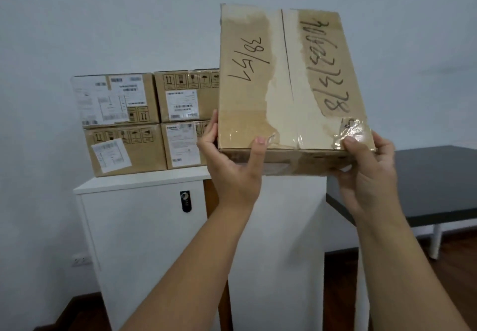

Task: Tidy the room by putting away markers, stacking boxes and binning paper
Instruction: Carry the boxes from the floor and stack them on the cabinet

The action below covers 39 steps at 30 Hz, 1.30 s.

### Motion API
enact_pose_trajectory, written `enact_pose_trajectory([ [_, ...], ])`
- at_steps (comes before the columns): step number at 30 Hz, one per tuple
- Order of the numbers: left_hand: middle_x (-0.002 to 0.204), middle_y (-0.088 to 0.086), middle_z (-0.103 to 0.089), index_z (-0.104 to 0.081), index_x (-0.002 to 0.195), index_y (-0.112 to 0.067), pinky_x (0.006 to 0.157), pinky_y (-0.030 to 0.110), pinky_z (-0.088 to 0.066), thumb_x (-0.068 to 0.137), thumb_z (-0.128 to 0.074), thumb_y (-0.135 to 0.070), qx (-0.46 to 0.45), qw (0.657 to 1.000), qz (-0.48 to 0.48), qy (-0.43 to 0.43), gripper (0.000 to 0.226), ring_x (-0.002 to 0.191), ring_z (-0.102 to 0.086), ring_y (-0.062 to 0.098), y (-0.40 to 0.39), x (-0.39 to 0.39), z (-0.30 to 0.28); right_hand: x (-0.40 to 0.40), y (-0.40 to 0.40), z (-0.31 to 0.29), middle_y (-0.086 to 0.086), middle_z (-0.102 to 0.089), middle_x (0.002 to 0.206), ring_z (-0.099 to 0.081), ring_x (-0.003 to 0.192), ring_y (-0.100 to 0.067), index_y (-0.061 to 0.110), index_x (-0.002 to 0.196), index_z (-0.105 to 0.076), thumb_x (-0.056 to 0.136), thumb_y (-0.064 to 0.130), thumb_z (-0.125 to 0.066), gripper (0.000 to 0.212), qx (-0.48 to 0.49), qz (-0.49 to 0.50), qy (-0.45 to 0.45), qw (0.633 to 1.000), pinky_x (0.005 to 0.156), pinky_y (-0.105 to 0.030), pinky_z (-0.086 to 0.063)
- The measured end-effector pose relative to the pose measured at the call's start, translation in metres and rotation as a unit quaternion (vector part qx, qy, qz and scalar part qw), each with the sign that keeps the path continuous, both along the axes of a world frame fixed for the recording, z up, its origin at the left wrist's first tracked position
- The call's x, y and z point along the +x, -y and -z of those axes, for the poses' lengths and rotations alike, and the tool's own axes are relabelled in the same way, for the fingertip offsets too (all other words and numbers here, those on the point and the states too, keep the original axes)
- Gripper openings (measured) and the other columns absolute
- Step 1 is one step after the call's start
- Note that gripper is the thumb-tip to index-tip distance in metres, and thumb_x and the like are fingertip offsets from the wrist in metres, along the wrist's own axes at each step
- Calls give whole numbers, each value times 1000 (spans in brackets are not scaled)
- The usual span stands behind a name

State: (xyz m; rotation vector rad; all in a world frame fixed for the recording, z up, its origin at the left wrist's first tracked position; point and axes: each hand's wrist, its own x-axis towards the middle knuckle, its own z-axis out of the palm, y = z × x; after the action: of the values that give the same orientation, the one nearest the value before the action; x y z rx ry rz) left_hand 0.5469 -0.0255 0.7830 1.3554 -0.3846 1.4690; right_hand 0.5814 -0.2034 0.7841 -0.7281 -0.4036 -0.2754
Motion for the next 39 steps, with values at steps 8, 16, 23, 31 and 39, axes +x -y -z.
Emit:
enact_pose_trajectory([
  [8, 160, -3, -16, -7, 149, -27, 118, 39, -31, 67, -85, -42, 190, 964, -18, -185, 115, 144, -25, 10, -3, 52, -59, 54, 34, -62, 2, -60, 105, -60, 89, -19, 21, 117, -41, 97, 24, -53, 24, -26, 76, -5, 997, 59, -35, -47],
  [16, 155, -8, -30, -1, 153, -39, 111, 42, -39, 84, -72, -2, 181, 943, 2, -279, 106, 132, -32, 0, -37, 112, -91, 138, 30, -134, 4, -56, 123, -58, 104, -14, 25, 137, -35, 87, 27, -61, 56, -278, 112, 34, 954, 78, -42, -47],
  [23, 157, -5, -33, 1, 154, -42, 116, 48, -31, 91, -65, -18, 224, 923, -148, -276, 94, 143, -32, 16, -71, 154, -94, 209, -10, -130, 3, -47, 139, -50, 124, -20, 47, 148, -7, 82, 21, -65, 92, -356, 103, 89, 924, 108, -44, -39],
  [31, 149, 4, -30, -46, 140, -19, 87, 20, -40, 90, -59, -4, 312, 863, -343, -200, 54, 117, -51, 20, -82, 184, -117, 260, -46, -108, 3, -17, 155, -34, 136, -21, 33, 147, -25, 86, 18, -52, 68, -414, 193, 100, 884, 108, -44, -40],
  [39, 164, 0, -8, -36, 150, -20, 115, 40, -29, 96, -51, -21, 453, 707, -415, -350, 56, 145, -23, 27, -119, 220, -68, 315, -88, -70, 1, 24, 159, -4, 149, -31, 23, 153, 6, 93, 23, -55, 86, -616, 183, 65, 763, 119, -48, -22],
])
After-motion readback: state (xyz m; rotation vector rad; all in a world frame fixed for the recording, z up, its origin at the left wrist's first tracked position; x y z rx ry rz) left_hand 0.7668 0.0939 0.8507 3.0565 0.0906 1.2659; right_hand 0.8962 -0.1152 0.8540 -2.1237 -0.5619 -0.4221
